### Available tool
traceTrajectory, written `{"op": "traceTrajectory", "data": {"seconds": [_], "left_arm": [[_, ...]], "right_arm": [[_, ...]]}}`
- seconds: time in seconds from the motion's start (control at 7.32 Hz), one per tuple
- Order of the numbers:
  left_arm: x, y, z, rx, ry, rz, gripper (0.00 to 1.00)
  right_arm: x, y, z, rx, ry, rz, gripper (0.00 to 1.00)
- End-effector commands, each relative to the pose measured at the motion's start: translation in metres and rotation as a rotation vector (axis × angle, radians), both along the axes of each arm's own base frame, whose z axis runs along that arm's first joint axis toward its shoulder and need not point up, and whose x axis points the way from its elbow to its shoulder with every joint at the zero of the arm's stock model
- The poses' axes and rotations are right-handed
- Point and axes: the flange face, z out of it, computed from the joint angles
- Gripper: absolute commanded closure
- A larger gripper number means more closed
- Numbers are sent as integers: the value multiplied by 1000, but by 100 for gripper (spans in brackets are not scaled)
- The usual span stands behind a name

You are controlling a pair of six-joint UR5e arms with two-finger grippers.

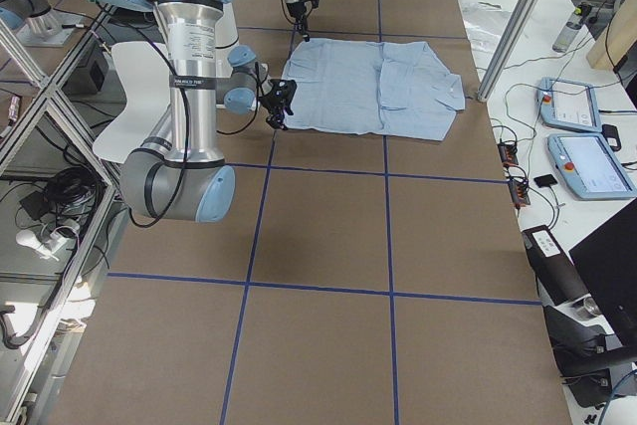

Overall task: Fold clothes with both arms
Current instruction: 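Lower both grippers to the shirt hem corners nearest the robot and grasp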

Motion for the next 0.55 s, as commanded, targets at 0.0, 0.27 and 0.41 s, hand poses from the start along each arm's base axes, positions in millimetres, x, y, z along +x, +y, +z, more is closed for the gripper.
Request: {"op": "traceTrajectory", "data": {"seconds": [0.0, 0.27, 0.41], "left_arm": [[1, 2, 0, 14, -3, -10, 100], [2, 4, 0, 21, -4, -14, 100], [2, 4, 0, 21, -4, -14, 100]], "right_arm": [[-22, 8, -9, 15, -20, 12, 32], [-34, 12, -3, 25, 7, 10, 32], [-34, 16, 1, 28, 17, 4, 36]]}}
